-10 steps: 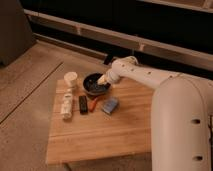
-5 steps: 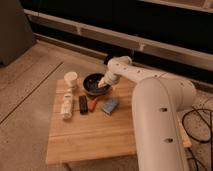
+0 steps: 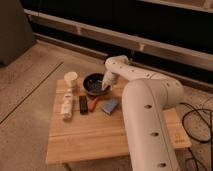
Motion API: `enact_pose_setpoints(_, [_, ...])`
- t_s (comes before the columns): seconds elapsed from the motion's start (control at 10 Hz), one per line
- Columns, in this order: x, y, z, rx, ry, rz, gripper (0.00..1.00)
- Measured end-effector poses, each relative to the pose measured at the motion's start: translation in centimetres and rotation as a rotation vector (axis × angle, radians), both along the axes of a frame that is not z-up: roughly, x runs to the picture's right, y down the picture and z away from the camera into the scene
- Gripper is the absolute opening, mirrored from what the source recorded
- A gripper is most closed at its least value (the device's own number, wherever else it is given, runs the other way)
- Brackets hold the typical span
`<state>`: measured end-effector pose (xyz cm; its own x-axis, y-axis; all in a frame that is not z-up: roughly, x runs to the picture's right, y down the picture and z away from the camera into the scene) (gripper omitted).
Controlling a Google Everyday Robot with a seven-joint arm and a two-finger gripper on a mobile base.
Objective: Pick up the ceramic bowl
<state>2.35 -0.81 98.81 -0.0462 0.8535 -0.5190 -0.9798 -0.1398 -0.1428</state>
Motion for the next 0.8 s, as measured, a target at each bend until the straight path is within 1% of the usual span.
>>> enact_pose_setpoints(0.1, [0.4,-0.7,-0.3,0.015,0.010,0.005,0.03])
enact_pose_setpoints(0.2, [0.7,-1.6,-0.8,0.038,0.016,0.011,0.00])
enact_pose_setpoints(0.3, [0.8,-2.9,-1.6,0.072,0.015,0.014,0.00])
enact_pose_setpoints(0.4, [0.8,-5.0,-2.9,0.127,0.013,0.016,0.00])
enact_pose_setpoints(0.6, [1.2,-7.8,-5.3,0.211,0.019,0.001,0.00])
enact_pose_setpoints(0.7, [1.2,-8.7,-6.2,0.240,0.020,-0.004,0.00])
enact_pose_setpoints(0.8, [1.3,-8.6,-6.1,0.239,0.020,-0.006,0.00])
